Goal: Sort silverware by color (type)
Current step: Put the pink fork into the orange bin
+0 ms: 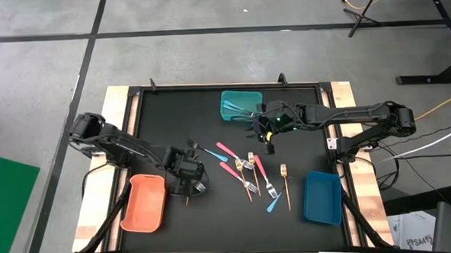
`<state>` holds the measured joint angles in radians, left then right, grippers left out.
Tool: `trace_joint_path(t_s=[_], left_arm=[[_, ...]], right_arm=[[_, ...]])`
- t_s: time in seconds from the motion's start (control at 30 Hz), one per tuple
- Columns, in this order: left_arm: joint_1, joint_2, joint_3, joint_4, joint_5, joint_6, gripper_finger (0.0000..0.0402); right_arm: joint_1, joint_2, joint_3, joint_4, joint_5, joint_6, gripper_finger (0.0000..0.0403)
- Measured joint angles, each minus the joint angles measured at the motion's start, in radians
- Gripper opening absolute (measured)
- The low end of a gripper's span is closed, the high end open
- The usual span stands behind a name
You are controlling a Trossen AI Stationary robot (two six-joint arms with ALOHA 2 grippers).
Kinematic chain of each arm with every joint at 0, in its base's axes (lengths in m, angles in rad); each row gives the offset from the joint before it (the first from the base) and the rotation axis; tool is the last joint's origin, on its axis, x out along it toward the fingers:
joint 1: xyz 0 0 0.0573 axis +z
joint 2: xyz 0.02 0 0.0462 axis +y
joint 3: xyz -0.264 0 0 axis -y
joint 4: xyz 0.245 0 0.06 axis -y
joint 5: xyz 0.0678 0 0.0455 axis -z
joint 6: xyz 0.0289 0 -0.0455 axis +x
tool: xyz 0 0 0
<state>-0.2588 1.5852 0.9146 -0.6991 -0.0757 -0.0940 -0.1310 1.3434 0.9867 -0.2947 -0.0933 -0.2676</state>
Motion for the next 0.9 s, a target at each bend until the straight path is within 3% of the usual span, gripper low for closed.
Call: trace_joint_path(t_s=[0.9], left_arm=[[0.001, 0.014, -0.005, 0.005, -0.015, 0.002, 0.0115]], right_arm=[[0.0, 0.0, 0.0, 0.0, 0.0, 0.0, 0.0099]])
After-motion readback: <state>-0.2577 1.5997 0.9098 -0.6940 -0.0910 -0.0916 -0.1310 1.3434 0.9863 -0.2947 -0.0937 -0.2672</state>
